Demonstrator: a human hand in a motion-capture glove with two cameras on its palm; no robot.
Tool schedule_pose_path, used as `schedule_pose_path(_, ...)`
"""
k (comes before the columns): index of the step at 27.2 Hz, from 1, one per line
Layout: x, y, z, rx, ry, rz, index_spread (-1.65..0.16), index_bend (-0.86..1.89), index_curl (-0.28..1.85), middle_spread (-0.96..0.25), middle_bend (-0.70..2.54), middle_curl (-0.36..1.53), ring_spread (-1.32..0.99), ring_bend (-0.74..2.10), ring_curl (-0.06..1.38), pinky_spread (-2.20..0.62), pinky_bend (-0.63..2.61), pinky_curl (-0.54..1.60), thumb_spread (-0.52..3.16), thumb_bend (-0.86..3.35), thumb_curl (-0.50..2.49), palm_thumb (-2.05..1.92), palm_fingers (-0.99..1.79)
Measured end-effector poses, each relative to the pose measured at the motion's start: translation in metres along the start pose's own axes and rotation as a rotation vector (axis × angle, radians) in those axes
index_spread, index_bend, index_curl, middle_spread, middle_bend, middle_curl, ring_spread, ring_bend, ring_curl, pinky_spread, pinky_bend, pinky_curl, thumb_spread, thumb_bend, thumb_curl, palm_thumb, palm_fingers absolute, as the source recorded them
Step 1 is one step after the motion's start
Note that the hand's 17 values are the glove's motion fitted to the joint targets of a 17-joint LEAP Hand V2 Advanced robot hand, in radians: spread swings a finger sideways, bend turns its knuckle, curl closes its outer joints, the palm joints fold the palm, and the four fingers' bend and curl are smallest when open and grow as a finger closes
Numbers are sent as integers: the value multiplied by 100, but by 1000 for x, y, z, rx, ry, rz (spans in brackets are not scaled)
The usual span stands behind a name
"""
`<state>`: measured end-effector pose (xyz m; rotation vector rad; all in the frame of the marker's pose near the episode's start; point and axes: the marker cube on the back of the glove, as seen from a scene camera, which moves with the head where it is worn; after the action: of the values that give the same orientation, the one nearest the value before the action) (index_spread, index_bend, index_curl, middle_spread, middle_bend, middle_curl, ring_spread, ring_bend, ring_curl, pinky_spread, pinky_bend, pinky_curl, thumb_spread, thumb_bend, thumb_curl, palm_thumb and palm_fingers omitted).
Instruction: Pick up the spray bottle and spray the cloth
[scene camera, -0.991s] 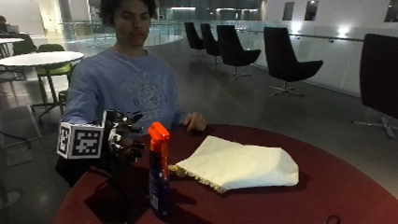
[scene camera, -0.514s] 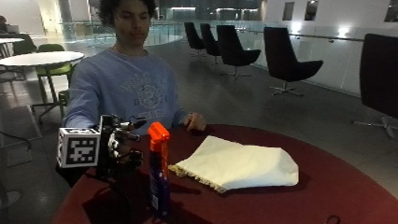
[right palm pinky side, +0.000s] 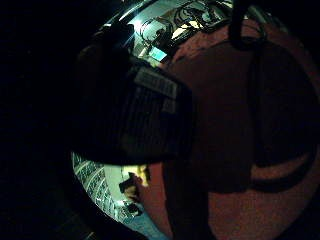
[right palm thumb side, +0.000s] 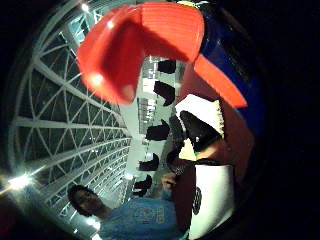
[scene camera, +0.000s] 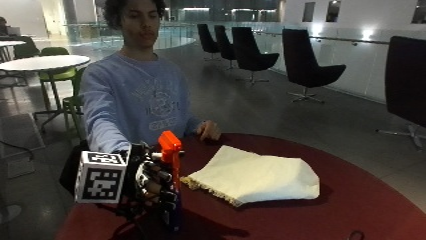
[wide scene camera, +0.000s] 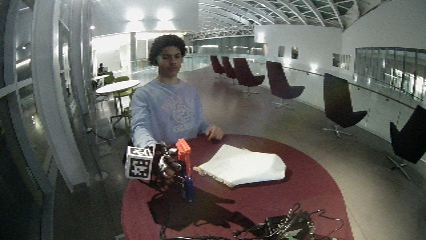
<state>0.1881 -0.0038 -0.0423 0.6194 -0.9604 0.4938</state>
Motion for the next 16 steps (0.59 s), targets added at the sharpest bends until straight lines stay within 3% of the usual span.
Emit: schedule_pose_path(16,6,-18,10,158,-50,-57,-31,20,30,-8,28,40,-6,44,33,20,26,31,94,4,47,99,93)
